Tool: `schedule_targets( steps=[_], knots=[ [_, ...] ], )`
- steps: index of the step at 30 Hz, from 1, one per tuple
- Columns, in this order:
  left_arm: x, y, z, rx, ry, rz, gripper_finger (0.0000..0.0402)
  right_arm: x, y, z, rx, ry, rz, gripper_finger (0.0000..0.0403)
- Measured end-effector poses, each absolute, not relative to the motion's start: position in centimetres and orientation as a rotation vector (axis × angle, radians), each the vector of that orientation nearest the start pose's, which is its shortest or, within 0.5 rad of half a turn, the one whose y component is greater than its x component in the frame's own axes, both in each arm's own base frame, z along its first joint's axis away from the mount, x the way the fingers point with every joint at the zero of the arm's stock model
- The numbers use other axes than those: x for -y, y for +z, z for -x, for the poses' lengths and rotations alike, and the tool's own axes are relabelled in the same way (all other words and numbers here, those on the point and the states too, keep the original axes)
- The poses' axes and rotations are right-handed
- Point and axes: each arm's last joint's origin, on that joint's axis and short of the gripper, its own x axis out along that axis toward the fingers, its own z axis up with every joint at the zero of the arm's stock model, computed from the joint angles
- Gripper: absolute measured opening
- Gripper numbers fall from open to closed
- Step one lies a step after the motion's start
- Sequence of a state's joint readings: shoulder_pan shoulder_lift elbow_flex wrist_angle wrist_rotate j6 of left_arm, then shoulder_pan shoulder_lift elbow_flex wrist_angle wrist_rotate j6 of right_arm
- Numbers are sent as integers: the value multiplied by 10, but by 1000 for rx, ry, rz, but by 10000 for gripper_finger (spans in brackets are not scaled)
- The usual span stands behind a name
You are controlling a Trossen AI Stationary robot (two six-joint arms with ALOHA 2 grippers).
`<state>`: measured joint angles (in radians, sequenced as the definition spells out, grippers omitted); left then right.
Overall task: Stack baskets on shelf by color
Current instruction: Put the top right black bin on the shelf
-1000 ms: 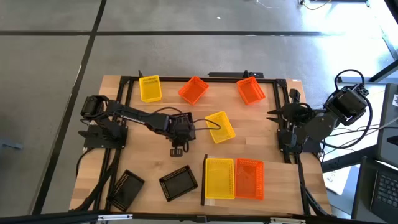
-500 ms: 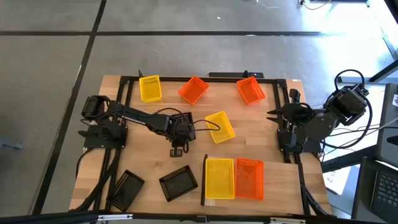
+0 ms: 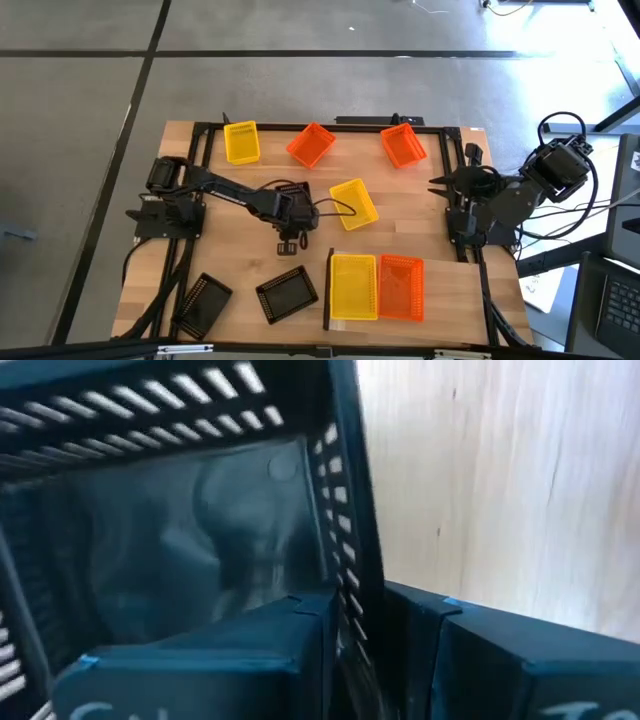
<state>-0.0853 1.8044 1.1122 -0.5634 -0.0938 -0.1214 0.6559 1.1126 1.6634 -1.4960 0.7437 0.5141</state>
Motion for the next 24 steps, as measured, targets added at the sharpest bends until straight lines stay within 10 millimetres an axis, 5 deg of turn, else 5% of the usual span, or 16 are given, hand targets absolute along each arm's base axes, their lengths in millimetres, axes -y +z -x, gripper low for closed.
schedule_targets(
  steps=[13,24],
  knots=[
    [26,167,-345,-1227,127,44,2,-66,447,-117,-671,-256,117,81],
    [18,234,-361,-1234,317,-266,0,-66,447,-117,-671,-260,87,81]
  ],
)
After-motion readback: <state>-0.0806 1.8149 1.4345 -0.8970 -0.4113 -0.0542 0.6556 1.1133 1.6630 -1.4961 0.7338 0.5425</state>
